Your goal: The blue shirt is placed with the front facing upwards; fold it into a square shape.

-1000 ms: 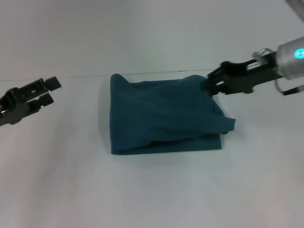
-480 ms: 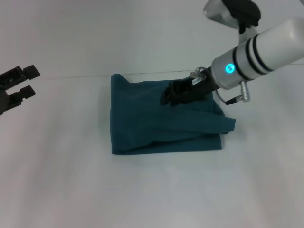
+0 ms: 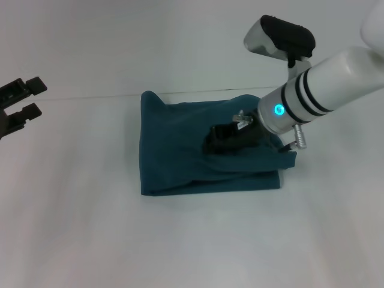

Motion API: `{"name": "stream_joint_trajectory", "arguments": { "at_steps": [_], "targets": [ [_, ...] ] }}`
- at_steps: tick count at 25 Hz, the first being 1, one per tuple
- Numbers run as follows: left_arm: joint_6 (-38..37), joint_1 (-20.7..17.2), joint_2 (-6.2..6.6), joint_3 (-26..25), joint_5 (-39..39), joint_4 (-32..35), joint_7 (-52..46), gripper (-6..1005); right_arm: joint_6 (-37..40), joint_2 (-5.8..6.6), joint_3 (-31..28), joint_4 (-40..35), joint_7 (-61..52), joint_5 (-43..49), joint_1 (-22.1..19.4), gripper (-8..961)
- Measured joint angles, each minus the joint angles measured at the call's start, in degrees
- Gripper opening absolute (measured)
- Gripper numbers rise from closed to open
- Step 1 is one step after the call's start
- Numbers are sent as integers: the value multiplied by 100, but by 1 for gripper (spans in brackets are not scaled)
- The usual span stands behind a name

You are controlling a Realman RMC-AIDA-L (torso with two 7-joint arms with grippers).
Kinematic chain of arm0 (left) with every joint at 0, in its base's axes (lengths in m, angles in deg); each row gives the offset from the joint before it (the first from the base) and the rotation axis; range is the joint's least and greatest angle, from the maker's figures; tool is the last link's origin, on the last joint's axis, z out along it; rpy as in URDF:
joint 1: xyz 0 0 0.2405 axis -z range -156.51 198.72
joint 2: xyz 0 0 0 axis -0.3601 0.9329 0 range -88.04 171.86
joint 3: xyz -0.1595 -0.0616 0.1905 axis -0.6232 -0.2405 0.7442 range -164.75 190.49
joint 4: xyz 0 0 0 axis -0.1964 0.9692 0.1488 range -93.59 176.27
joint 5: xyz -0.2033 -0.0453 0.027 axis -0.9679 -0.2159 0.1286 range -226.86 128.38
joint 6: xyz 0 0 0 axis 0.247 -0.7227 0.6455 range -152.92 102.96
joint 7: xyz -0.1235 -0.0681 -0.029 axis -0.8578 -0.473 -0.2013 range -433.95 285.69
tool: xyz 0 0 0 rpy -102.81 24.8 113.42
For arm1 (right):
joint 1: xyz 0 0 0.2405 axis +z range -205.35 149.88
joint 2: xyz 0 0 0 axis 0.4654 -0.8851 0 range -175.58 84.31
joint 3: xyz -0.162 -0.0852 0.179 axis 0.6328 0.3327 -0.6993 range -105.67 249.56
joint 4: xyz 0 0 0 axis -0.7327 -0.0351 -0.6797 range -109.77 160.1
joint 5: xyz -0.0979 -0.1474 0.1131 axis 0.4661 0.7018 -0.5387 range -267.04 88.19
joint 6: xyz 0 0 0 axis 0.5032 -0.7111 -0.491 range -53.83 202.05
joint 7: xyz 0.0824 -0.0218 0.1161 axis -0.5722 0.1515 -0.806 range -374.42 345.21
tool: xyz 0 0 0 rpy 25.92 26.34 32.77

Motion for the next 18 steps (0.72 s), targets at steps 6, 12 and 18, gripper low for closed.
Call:
{"name": "stream_joint_trajectory", "arguments": {
  "at_steps": [6, 12, 18],
  "targets": [
    [12, 5, -6, 0, -2, -15, 24, 800, 288, 205, -7, -29, -49, -18, -85, 307],
    [-25, 5, -6, 39, 20, -16, 30, 800, 957, 206, -128, -1124, -7, -275, -447, 303],
    [-33, -20, -1, 38, 43, 9, 37, 800, 1138, 433, -457, -1704, 478, -602, -749, 316]
  ]
}}
